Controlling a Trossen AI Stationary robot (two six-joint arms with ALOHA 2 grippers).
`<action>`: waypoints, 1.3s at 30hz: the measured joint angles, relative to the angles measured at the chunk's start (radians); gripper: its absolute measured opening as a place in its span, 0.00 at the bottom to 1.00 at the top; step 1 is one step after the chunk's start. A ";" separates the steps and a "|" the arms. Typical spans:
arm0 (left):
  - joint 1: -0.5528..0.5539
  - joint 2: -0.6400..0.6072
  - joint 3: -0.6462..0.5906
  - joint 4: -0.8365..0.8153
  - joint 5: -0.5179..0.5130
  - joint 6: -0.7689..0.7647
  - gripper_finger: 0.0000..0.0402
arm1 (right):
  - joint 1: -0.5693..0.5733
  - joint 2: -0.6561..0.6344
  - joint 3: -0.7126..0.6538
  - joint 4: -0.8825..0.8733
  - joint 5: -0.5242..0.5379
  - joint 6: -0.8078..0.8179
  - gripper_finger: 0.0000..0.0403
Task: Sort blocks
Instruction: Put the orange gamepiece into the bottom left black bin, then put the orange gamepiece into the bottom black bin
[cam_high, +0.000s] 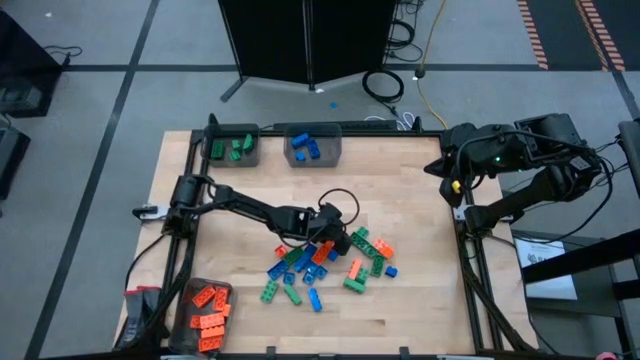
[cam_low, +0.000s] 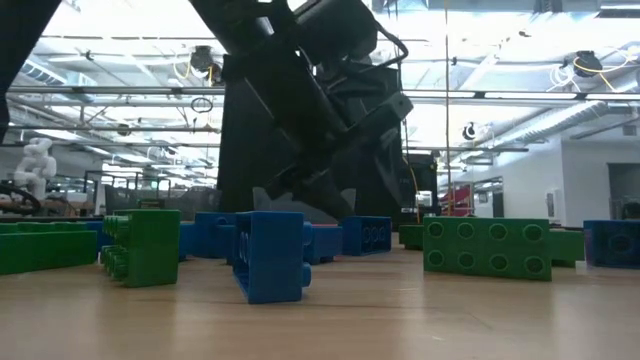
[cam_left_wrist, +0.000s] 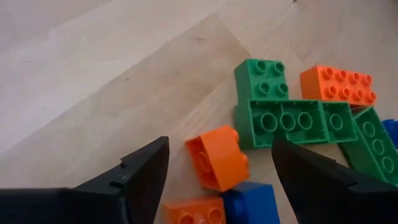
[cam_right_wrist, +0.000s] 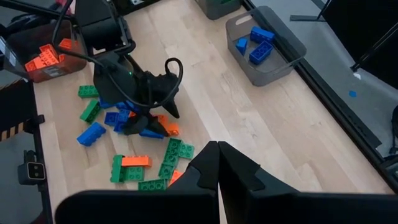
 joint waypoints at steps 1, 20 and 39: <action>-0.002 0.004 0.000 -0.002 0.000 0.001 0.68 | 0.000 0.000 0.000 0.000 0.000 -0.002 0.00; -0.003 -0.004 0.000 -0.025 0.003 0.066 0.15 | 0.000 0.000 0.000 0.000 0.000 -0.025 0.00; 0.032 -0.114 0.000 -0.213 -0.041 0.330 0.02 | 0.000 -0.001 0.000 0.000 0.000 -0.025 0.00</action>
